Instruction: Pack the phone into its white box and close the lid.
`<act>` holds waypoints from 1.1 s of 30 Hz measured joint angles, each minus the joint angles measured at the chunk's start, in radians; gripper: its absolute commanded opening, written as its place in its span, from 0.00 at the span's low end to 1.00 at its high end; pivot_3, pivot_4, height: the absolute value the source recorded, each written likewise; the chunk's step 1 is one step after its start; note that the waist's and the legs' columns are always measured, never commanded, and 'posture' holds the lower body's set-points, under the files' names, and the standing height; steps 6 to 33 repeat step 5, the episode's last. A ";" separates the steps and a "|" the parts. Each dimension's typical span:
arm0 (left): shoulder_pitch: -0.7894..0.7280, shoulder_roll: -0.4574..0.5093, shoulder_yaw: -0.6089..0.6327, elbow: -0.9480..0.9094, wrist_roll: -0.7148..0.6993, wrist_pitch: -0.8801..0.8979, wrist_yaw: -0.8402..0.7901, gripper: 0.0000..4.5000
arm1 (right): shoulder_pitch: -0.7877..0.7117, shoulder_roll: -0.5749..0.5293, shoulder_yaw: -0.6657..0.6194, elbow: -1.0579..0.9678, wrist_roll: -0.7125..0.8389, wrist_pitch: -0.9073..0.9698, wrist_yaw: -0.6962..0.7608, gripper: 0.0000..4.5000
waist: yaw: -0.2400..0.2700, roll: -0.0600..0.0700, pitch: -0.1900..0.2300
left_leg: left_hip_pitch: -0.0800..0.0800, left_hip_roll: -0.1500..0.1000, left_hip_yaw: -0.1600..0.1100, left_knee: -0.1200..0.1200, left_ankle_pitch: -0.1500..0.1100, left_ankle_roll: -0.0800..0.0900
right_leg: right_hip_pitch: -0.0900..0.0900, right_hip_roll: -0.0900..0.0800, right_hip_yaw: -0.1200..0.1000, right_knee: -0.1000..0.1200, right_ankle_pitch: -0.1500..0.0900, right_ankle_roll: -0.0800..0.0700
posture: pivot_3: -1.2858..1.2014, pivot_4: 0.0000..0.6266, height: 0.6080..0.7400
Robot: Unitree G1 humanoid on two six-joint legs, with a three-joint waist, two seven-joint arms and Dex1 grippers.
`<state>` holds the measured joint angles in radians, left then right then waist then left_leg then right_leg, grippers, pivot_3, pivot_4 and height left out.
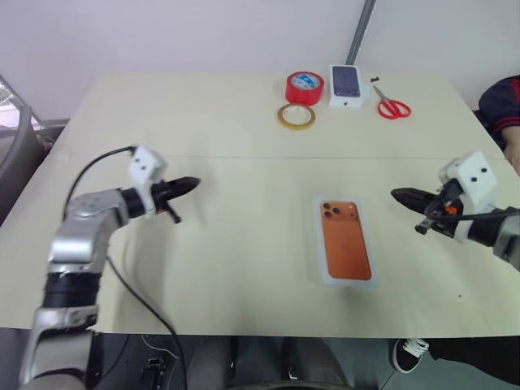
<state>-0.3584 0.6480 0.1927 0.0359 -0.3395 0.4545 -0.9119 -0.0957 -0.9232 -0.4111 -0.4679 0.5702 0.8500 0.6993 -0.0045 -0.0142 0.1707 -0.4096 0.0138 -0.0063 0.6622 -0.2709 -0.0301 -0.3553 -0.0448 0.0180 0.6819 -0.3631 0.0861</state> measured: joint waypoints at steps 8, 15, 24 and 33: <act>0.101 -0.004 0.030 -0.086 -0.033 0.032 0.057 0.00 | 0.009 0.032 0.028 0.037 -0.010 -0.056 0.012 0.01 | -0.001 0.000 0.000 | 0.000 0.000 0.000 0.000 0.000 0.000 | 0.000 0.000 0.000 0.000 0.000 0.000 | 0.52 0.24 1.00; 0.101 -0.004 0.030 -0.086 -0.033 0.032 0.057 0.00 | 0.009 0.032 0.028 0.037 -0.010 -0.056 0.012 0.01 | -0.001 0.000 0.000 | 0.000 0.000 0.000 0.000 0.000 0.000 | 0.000 0.000 0.000 0.000 0.000 0.000 | 0.52 0.24 1.00; 0.101 -0.004 0.030 -0.086 -0.033 0.032 0.057 0.00 | 0.009 0.032 0.028 0.037 -0.010 -0.056 0.012 0.01 | -0.001 0.000 0.000 | 0.000 0.000 0.000 0.000 0.000 0.000 | 0.000 0.000 0.000 0.000 0.000 0.000 | 0.52 0.24 1.00; 0.101 -0.004 0.030 -0.086 -0.033 0.032 0.057 0.00 | 0.009 0.032 0.028 0.037 -0.010 -0.056 0.012 0.01 | -0.001 0.000 0.000 | 0.000 0.000 0.000 0.000 0.000 0.000 | 0.000 0.000 0.000 0.000 0.000 0.000 | 0.52 0.24 1.00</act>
